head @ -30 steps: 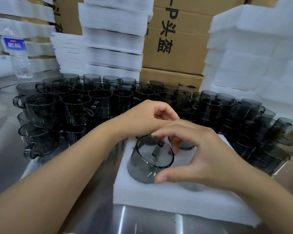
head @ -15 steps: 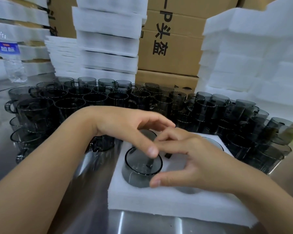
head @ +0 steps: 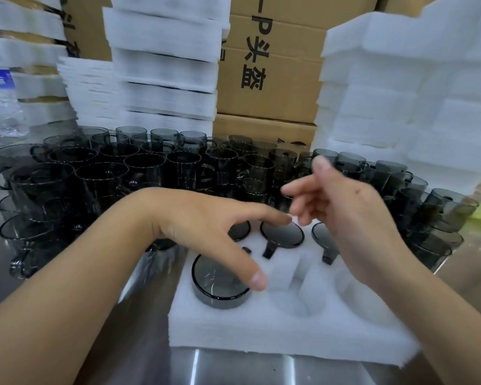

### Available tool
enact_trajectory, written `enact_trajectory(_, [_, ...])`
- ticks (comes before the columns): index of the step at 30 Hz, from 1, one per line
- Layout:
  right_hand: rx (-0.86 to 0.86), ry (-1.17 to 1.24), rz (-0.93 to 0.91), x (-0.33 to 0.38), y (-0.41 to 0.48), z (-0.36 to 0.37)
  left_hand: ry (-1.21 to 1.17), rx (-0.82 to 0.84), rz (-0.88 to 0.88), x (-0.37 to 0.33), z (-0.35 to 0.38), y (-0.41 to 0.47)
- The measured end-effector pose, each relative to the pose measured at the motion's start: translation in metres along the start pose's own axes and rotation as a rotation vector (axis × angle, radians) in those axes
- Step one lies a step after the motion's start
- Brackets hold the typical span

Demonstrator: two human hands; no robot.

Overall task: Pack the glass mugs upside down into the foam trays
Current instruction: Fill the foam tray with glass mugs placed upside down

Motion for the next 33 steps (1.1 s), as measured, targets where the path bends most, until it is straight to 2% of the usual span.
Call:
enact_trajectory(3, [-0.246,0.149,0.088,-0.002,0.005,-0.009,0.08,-0.131,0.006,-0.011,0.017,0.015])
enact_trajectory(6, [-0.364,0.273,0.118,-0.006,0.009,-0.015,0.278,-0.21,0.019,-0.013,0.035,0.03])
enact_trajectory(11, [-0.373,0.294,0.132,-0.008,0.01,-0.015,0.481,-0.28,-0.019,-0.011,0.042,0.034])
enact_trajectory(22, [-0.367,0.191,0.136,-0.012,0.014,-0.01,0.555,-0.389,0.023,-0.015,0.045,0.031])
enact_trajectory(28, [-0.313,0.121,0.139,-0.015,0.016,-0.014,0.421,-0.351,0.036,-0.011,0.04,0.033])
enact_trajectory(30, [-0.244,-0.033,0.148,-0.017,0.02,-0.014,0.25,-0.417,0.051,-0.01,0.035,0.035])
enact_trajectory(33, [-0.176,-0.264,0.119,-0.019,0.028,-0.013,0.038,-0.62,0.03,-0.003,0.029,0.036])
Point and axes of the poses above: each hand's wrist, its own y-axis towards the middle knuckle, its own z-axis out of the palm, x = y × z, the point moved 1 cm from there along y, towards the middle knuckle, and after that the axes turned 3 degrees about x, right-handed, at the moved point
